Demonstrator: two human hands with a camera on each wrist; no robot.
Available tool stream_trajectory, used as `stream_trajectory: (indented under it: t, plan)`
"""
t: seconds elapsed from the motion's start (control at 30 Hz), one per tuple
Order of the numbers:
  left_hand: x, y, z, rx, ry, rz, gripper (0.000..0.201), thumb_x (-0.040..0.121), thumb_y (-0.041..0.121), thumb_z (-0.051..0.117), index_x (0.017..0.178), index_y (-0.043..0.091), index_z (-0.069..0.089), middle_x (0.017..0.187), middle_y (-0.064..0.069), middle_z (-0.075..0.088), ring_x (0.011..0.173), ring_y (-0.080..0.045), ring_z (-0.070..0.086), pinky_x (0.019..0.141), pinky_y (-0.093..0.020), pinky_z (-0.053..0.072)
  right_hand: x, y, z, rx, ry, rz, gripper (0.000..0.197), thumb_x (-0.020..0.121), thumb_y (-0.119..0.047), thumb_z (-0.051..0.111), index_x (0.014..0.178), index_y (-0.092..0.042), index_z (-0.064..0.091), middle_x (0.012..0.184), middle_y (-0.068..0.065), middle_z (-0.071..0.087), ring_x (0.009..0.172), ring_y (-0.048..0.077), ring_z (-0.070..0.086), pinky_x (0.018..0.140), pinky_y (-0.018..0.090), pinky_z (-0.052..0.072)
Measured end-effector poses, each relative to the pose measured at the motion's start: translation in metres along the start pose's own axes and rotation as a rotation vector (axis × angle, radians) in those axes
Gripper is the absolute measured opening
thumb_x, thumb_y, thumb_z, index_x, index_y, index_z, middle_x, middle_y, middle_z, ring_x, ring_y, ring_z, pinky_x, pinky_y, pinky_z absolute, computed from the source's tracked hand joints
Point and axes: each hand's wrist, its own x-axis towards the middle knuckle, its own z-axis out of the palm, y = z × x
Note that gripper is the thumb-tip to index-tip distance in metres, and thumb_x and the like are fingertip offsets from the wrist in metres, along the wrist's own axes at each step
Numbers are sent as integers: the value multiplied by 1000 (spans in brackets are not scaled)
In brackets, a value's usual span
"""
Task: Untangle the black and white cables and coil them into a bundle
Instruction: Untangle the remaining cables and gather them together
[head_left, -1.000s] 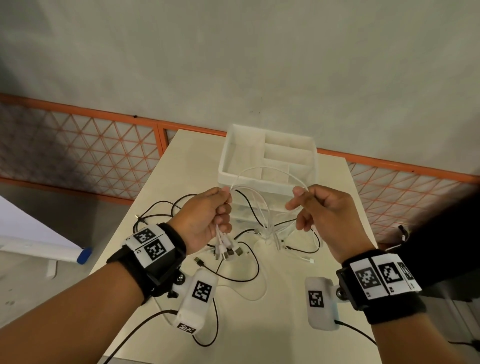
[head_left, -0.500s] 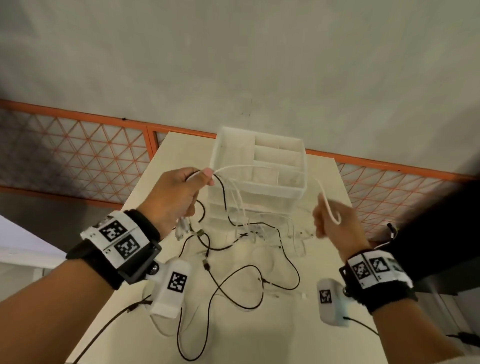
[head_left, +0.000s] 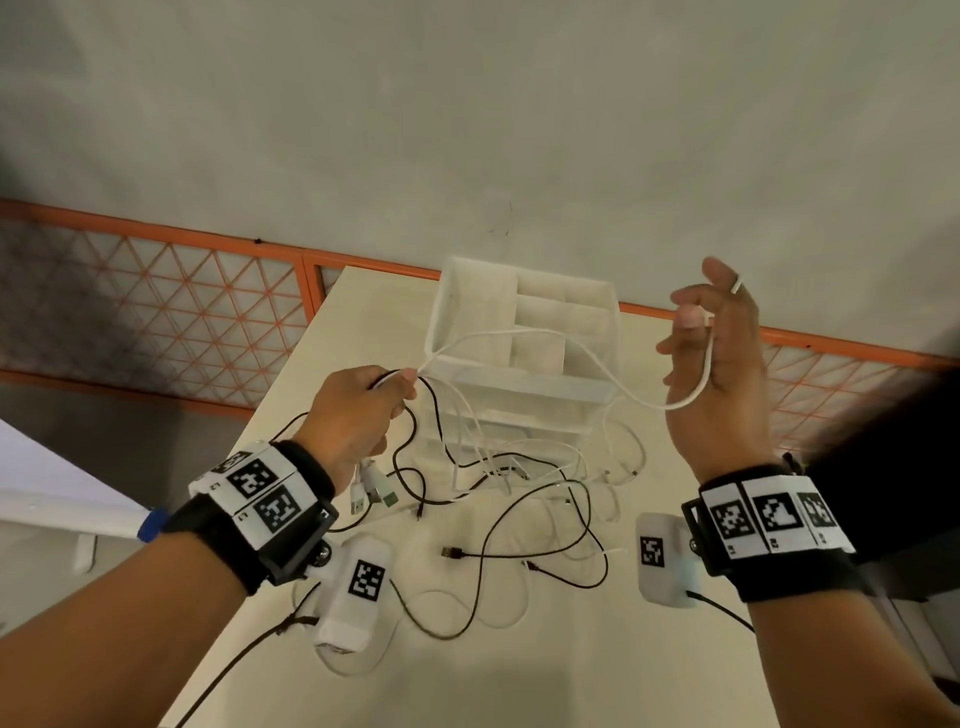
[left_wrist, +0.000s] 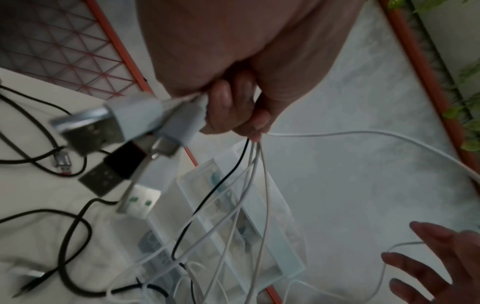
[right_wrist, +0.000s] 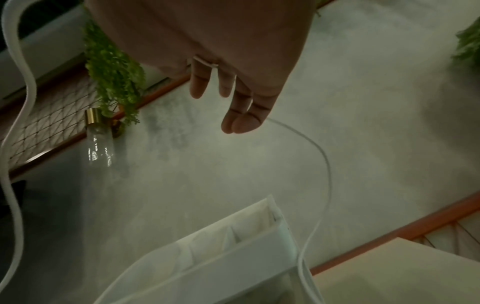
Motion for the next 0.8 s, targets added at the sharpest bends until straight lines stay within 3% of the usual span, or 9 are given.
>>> stream_trajectory:
  t: [0.17,0.27,0.33,0.43,0.5,0.57,0.63,0.7,0.8]
  plan:
    - [-3,-3,-2,2,15,2,34,91,34,67,66,12,58,58,-1,33,45,-15,25,44,-24,26,-3,19,-1,-112,-31,69,26,106,-45,36,115,-29,55,150,-8,42,106,32,64,79,46,54]
    - [-7,0,2,-9,-55,-31,36,87,34,72,59,17,58,53,0,27,41,-15,23,42,-23,24,-8,6,1,-30,-108,152,31,106,-49,33,105,-36,62,121,-8,66,86,20,66,73,47,54]
    - [-10,3,13,-89,-103,-69,28,90,32,69,74,10,66,52,1,26,41,-14,22,41,-21,22,-9,-17,8,31,-177,128,41,106,-49,30,104,-32,67,105,-4,72,84,20,66,76,42,54]
    - [-15,8,35,-167,-156,-54,25,96,28,61,83,8,65,54,-1,50,37,-11,26,40,-20,24,-10,-50,20,184,-246,83,45,107,-39,28,104,-20,69,106,-5,74,87,19,64,77,21,47]
    - [-20,11,53,-177,-241,-17,21,99,24,54,86,12,65,79,-10,74,34,-8,30,40,-21,28,-7,-68,26,276,-265,82,46,107,-37,27,106,-17,69,107,-3,75,90,22,65,78,21,46]
    - [-24,10,71,-154,-329,18,21,100,25,53,84,20,65,96,-15,76,34,-9,31,39,-23,30,-3,-81,30,319,-276,57,46,108,-37,25,108,-20,68,110,-3,75,94,22,66,81,27,47]
    - [-27,3,87,-100,-383,35,20,101,29,50,94,17,64,80,-21,69,34,-10,30,38,-24,30,2,-89,32,320,-268,15,44,109,-35,24,110,-24,67,113,-4,73,97,18,66,82,26,48]
    - [-29,-4,94,-8,-379,9,23,101,31,48,105,11,60,58,-8,49,34,-10,31,38,-26,32,6,-89,29,286,-232,-3,41,110,-31,27,116,-21,66,106,-4,70,94,4,65,77,13,47]
    - [-23,-13,80,80,-311,-70,21,101,34,48,101,14,53,56,1,42,37,-9,34,41,-25,35,8,-58,17,80,-151,38,38,110,-37,30,115,-24,65,95,-15,67,89,-7,63,71,6,44]
